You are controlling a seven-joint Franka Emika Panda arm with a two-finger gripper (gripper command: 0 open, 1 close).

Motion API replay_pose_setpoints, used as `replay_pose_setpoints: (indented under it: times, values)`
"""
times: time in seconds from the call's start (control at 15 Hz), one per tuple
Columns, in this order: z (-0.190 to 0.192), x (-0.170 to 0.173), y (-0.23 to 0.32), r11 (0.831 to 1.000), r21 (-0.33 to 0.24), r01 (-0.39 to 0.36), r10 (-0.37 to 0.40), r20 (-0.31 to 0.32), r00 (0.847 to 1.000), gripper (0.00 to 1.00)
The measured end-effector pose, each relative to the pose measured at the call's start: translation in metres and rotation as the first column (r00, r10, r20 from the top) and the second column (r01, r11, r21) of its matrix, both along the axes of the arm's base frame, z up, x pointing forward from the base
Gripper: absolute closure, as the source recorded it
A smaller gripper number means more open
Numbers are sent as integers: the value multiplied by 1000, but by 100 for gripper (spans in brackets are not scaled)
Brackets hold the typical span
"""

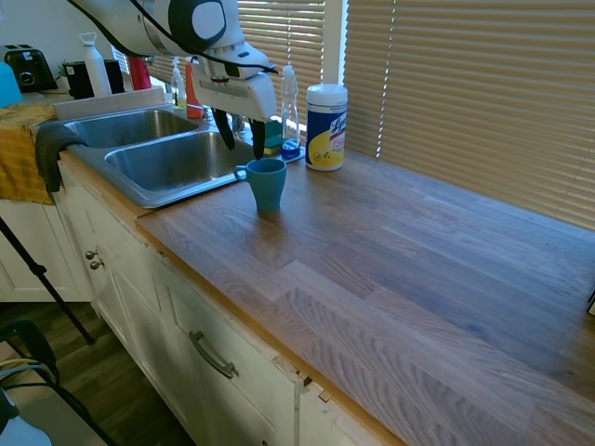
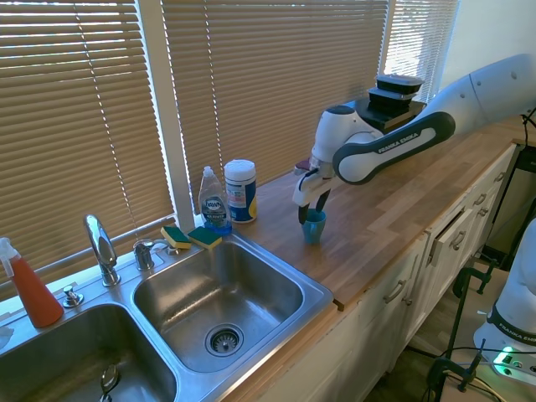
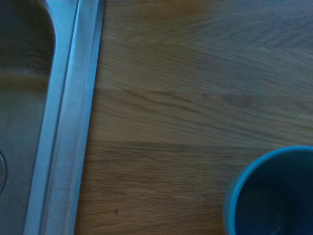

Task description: Put the mug in the sink

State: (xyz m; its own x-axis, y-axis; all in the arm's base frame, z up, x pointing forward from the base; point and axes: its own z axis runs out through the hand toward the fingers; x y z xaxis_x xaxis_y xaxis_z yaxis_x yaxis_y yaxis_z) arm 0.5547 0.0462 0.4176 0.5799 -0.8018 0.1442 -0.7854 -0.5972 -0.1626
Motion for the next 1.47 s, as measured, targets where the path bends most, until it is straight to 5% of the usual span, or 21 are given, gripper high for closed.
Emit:
replay_pose_setpoints:
  times: [0.27, 0.33, 1.47]
  values:
    - [-39, 21, -1, 1000, 0, 16, -16, -55, 998, 0]
    - [-47, 25, -2, 1000, 0, 19, -19, -65, 998, 100]
    - [-63, 39, -5, 999, 4, 42, -41, -95, 995, 100]
